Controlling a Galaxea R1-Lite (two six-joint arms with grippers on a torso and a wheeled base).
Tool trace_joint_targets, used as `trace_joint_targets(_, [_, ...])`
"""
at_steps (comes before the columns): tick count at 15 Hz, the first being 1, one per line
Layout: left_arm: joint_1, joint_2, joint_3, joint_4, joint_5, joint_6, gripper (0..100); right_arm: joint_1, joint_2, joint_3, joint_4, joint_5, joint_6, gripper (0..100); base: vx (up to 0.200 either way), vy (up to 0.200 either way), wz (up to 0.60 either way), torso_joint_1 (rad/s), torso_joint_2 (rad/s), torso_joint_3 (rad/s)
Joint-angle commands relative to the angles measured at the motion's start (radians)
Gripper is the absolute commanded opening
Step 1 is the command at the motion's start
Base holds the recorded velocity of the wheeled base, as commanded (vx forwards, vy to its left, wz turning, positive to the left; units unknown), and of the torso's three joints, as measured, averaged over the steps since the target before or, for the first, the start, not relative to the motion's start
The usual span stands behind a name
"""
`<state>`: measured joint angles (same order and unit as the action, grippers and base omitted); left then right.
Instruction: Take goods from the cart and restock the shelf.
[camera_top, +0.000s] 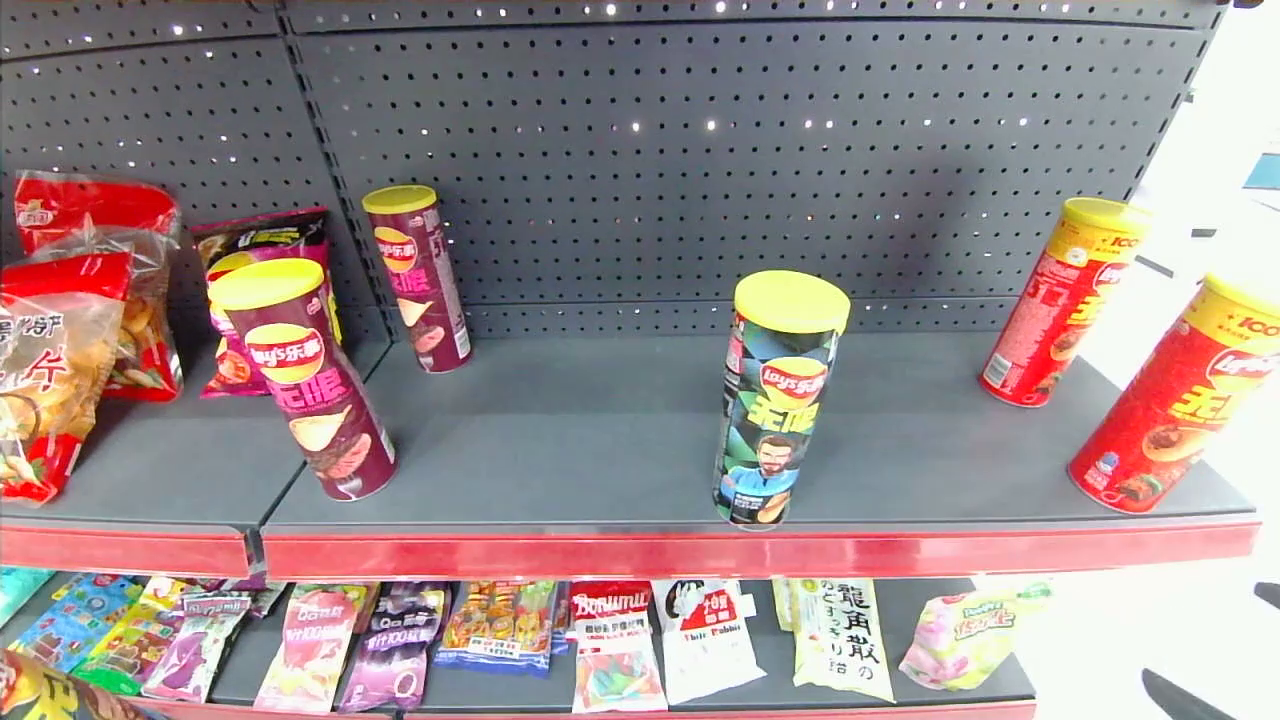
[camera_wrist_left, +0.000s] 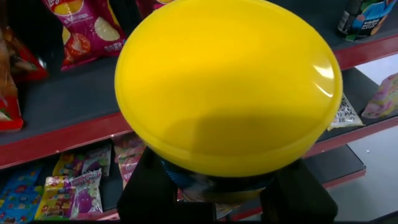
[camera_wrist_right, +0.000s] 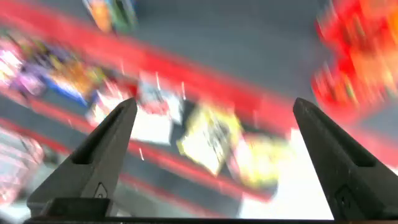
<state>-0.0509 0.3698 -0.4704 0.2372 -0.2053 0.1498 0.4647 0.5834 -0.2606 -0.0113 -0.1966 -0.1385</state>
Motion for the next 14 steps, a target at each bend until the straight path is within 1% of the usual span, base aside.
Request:
trace_joint_targets(1, [-0.001, 0.066, -0.028, -0.001, -0.023, -0.001, 0, -0.182, -0.487, -0.195, 0.623, -0.014, -0.021, 100, 0.000, 0.000, 0.00, 0.000, 0.00, 0.000])
trace_joint_targets(2, [-0.001, 0.069, -0.025, -0.001, -0.046, -0.003, 0, -0.205, -0.501, -0.221, 0.694, -0.040, -0.009, 100, 0.000, 0.000, 0.00, 0.000, 0.00, 0.000])
trace_joint_targets(3, [-0.001, 0.069, -0.022, -0.001, -0.085, -0.009, 0, -0.212, -0.490, -0.224, 0.691, -0.115, 0.039, 100, 0.000, 0.000, 0.00, 0.000, 0.00, 0.000])
trace_joint_targets(5, [-0.001, 0.070, -0.024, -0.001, -0.101, -0.018, 0, -0.282, -0.451, -0.207, 0.682, -0.138, 0.091, 100, 0.000, 0.000, 0.00, 0.000, 0.00, 0.000])
trace_joint_targets(6, [-0.001, 0.070, -0.027, -0.001, -0.109, -0.030, 0, -0.327, -0.398, -0.218, 0.652, -0.138, 0.091, 100, 0.000, 0.000, 0.00, 0.000, 0.00, 0.000])
trace_joint_targets(7, [-0.001, 0.072, -0.025, -0.009, -0.112, -0.038, 0, -0.357, -0.318, -0.238, 0.587, -0.141, 0.092, 100, 0.000, 0.000, 0.00, 0.000, 0.00, 0.000])
trace_joint_targets(8, [-0.001, 0.072, -0.020, -0.015, -0.112, -0.039, 0, -0.399, -0.257, -0.247, 0.537, -0.144, 0.092, 100, 0.000, 0.000, 0.00, 0.000, 0.00, 0.000])
trace_joint_targets(9, [-0.001, 0.072, -0.017, -0.019, -0.112, -0.041, 0, -0.475, -0.238, -0.224, 0.531, -0.145, 0.091, 100, 0.000, 0.000, 0.00, 0.000, 0.00, 0.000])
trace_joint_targets(10, [-0.001, 0.074, -0.020, -0.019, -0.112, -0.044, 0, -0.555, -0.270, -0.161, 0.525, -0.144, 0.086, 100, 0.000, 0.000, 0.00, 0.000, 0.00, 0.000])
trace_joint_targets(11, [-0.001, 0.077, -0.024, -0.021, -0.112, -0.044, 0, -0.590, -0.306, -0.120, 0.521, -0.136, 0.077, 100, 0.000, 0.000, 0.00, 0.000, 0.00, 0.000])
trace_joint_targets(12, [-0.001, 0.077, -0.022, -0.021, -0.111, -0.044, 0, -0.581, -0.416, -0.029, 0.471, -0.098, 0.066, 100, 0.000, 0.000, 0.00, 0.000, 0.00, 0.000])
trace_joint_targets(13, [-0.001, 0.077, -0.019, -0.021, -0.111, -0.045, 0, -0.546, -0.487, 0.029, 0.429, -0.049, 0.060, 100, 0.000, 0.000, 0.00, 0.000, 0.00, 0.000])
trace_joint_targets(14, [-0.001, 0.072, -0.017, -0.022, -0.111, -0.045, 0, -0.541, -0.485, 0.158, 0.168, 0.077, 0.071, 100, 0.000, 0.000, 0.00, 0.000, 0.00, 0.000])
